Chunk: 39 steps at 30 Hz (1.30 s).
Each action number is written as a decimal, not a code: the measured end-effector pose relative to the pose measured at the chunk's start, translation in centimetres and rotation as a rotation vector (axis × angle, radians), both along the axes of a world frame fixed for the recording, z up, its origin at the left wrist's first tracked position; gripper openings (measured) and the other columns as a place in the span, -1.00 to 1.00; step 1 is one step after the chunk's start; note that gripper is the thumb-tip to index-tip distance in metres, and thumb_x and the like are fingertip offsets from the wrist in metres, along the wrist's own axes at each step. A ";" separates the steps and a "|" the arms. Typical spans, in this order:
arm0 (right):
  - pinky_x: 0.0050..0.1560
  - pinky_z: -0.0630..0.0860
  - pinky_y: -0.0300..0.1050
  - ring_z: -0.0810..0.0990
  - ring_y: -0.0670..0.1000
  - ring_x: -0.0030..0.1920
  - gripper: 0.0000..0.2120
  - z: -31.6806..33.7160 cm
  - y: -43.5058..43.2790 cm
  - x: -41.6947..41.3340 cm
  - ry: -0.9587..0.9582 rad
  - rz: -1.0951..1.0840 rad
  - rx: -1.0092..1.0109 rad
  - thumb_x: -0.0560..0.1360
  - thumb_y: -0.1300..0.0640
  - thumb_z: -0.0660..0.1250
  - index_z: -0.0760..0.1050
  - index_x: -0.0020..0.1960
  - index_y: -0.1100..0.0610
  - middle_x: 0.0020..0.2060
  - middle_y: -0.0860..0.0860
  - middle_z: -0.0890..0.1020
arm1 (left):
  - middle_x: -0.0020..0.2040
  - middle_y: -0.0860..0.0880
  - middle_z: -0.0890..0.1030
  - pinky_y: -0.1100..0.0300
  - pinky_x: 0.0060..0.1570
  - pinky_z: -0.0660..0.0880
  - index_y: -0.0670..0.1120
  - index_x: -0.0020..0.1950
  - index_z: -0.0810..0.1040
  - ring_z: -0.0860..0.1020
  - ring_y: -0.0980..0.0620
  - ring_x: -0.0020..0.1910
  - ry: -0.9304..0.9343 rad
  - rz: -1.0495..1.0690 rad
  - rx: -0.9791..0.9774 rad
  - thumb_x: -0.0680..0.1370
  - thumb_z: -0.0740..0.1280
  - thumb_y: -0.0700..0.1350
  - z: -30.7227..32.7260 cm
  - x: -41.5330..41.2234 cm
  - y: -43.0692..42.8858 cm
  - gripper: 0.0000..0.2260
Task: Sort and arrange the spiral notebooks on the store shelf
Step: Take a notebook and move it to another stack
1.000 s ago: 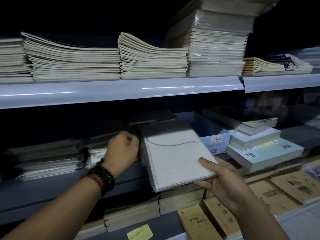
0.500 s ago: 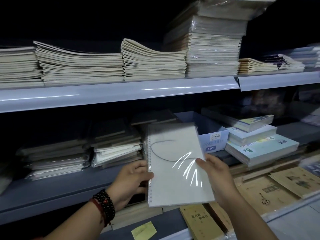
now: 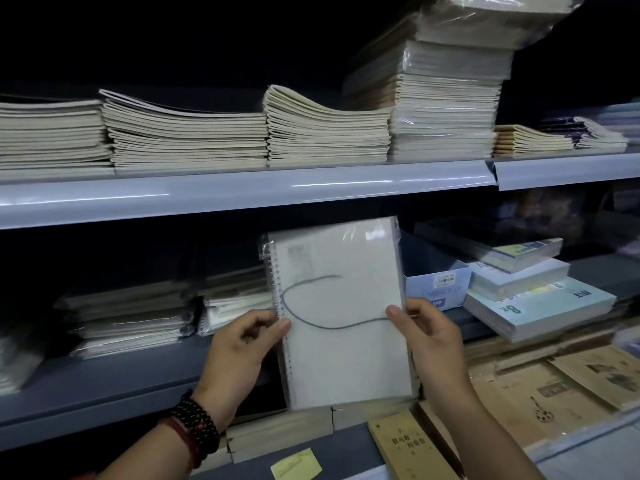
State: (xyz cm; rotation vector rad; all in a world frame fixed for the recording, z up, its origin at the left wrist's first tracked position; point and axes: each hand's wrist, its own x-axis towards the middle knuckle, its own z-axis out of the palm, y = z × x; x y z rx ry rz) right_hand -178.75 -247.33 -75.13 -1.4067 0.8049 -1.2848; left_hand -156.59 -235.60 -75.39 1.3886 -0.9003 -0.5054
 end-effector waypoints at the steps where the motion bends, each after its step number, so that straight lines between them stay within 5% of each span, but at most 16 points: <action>1: 0.00 0.58 0.04 0.66 0.09 -0.08 -0.95 0.1 -0.1 -0.1 0.011 -0.017 -0.066 0.51 0.06 0.45 0.64 -0.07 0.04 -0.13 0.01 0.69 | -0.26 -0.11 0.59 0.15 -0.26 0.43 0.02 -0.06 0.70 0.46 0.01 -0.32 -0.011 -0.002 -0.025 0.44 0.49 0.03 0.3 0.1 0.0 -0.85; 6: -0.18 0.40 -0.30 0.44 -0.10 -0.26 -0.94 0.4 -0.2 -0.1 0.040 -0.109 -0.310 0.47 0.11 0.47 0.61 -0.13 -0.02 -0.21 0.00 0.46 | -0.18 -0.20 0.70 0.09 -0.30 0.61 -0.14 0.07 0.65 0.62 -0.11 -0.35 0.051 -0.048 -0.166 0.51 0.42 -0.13 2.4 -0.2 0.2 -0.83; 9: -0.08 0.48 -0.12 0.58 0.00 -0.15 -0.90 0.0 -0.2 0.0 0.030 -0.093 -0.304 0.52 0.16 0.45 0.61 -0.13 -0.02 -0.18 0.04 0.59 | -0.14 -0.31 0.69 0.06 -0.25 0.66 -0.35 0.02 0.58 0.67 -0.18 -0.28 0.212 -0.092 -0.198 0.63 0.27 -0.29 3.0 -0.2 0.3 -0.86; 13: -0.02 0.51 0.05 0.60 0.09 -0.10 -0.88 0.0 -0.2 0.1 -0.012 -0.088 -0.289 0.53 0.22 0.43 0.63 -0.12 0.01 -0.18 0.08 0.59 | -0.24 -0.33 0.64 0.06 -0.41 0.65 -0.29 -0.05 0.57 0.66 -0.16 -0.39 0.500 -0.111 -0.219 0.65 0.20 -0.12 4.2 -0.6 0.8 -0.73; 19: 0.03 0.56 -0.09 0.66 0.14 -0.02 -0.90 0.7 0.7 0.1 -0.089 -0.100 -0.303 0.46 -0.01 0.42 0.60 -0.12 0.01 -0.13 0.13 0.67 | -0.31 -0.25 0.62 0.12 -0.43 0.61 -0.10 -0.28 0.72 0.63 -0.09 -0.41 0.365 -0.168 -0.231 0.35 0.48 0.03 5.7 -1.6 2.0 -0.80; 21: 0.05 0.59 -0.22 0.68 0.02 0.03 -0.94 0.6 0.8 0.4 -0.150 -0.100 -0.272 0.50 0.10 0.42 0.64 -0.04 0.03 -0.08 0.05 0.70 | -0.28 -0.21 0.64 0.13 -0.37 0.64 -0.10 -0.19 0.73 0.65 -0.08 -0.36 0.377 -0.195 -0.221 0.37 0.51 -0.02 6.1 -1.5 1.9 -0.85; 24: 0.12 0.54 -0.30 0.62 -0.10 0.12 -0.75 0.4 0.5 0.5 -0.203 -0.030 -0.258 0.54 0.37 0.36 0.62 0.10 0.08 0.05 0.04 0.68 | -0.13 -0.14 0.69 0.20 -0.28 0.62 -0.20 0.00 0.68 0.65 -0.04 -0.18 0.403 -0.178 -0.155 0.41 0.47 -0.13 6.1 -0.8 1.2 -0.78; 29: -0.02 0.58 -0.21 0.67 -0.05 0.07 -0.68 1.0 0.6 0.7 -0.227 0.078 -0.101 0.55 0.40 0.27 0.63 0.18 0.11 0.09 -0.05 0.70 | -0.02 -0.20 0.72 0.19 -0.22 0.64 -0.21 0.13 0.67 0.68 -0.01 -0.21 0.456 -0.130 -0.148 0.51 0.41 -0.33 5.3 0.5 0.6 -0.79; 35: -0.11 0.63 -0.03 0.72 0.08 0.00 -0.70 2.0 1.0 0.8 -0.334 0.258 0.262 0.51 0.08 0.34 0.59 0.23 0.09 0.04 0.10 0.73 | 0.01 -0.25 0.70 0.19 -0.25 0.64 -0.17 0.27 0.48 0.70 -0.06 -0.14 0.457 -0.100 -0.265 0.45 0.43 -0.34 4.5 1.6 0.4 -0.59; 39: 0.11 0.61 0.19 0.72 0.18 -0.02 -0.82 1.2 1.3 1.8 -0.175 0.244 0.251 0.52 0.23 0.40 0.62 0.12 0.16 0.00 0.16 0.73 | 0.02 -0.23 0.69 0.19 -0.23 0.64 -0.11 0.30 0.46 0.68 -0.04 -0.11 0.397 -0.082 -0.222 0.51 0.39 -0.37 3.7 1.9 0.1 -0.61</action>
